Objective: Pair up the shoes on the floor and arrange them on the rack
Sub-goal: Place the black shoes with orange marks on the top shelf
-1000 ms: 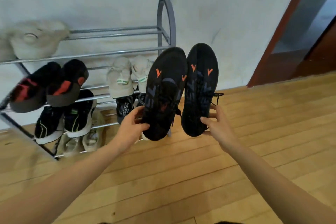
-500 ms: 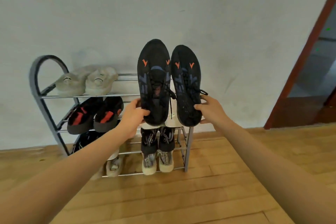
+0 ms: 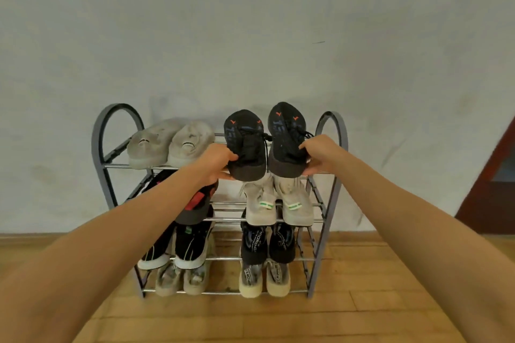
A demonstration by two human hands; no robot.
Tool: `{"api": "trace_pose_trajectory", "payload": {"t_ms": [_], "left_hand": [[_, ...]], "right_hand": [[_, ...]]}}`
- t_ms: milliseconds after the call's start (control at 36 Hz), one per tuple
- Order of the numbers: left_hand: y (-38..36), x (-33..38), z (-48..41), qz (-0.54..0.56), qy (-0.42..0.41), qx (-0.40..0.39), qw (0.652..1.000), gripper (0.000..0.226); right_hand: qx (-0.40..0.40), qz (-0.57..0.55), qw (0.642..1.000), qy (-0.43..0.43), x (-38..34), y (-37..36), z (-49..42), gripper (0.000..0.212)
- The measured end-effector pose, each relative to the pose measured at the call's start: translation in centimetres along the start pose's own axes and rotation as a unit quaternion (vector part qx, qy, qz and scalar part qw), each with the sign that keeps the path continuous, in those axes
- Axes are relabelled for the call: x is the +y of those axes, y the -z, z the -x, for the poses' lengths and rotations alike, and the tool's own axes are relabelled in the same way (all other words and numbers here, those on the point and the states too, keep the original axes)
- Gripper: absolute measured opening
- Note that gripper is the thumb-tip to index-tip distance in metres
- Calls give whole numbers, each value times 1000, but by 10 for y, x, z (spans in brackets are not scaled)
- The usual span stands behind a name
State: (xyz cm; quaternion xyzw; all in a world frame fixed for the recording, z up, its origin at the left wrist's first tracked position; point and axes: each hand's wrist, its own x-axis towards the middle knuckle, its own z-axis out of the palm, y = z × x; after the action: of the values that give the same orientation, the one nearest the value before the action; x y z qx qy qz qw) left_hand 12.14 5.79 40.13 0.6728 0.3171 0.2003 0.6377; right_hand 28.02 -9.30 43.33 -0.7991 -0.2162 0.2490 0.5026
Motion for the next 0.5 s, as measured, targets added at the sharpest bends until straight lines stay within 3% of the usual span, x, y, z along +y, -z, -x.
{"api": "trace_pose_trajectory", "payload": {"t_ms": [306,500], "left_hand": [[-18,12,-20,4,32,9,999,23],[-16,12,-32,-15,55,4,998,29]], "right_hand": [[42,23,997,-57,0,0,-24,11],[70,19,994,-86,2,1,-46,27]]}}
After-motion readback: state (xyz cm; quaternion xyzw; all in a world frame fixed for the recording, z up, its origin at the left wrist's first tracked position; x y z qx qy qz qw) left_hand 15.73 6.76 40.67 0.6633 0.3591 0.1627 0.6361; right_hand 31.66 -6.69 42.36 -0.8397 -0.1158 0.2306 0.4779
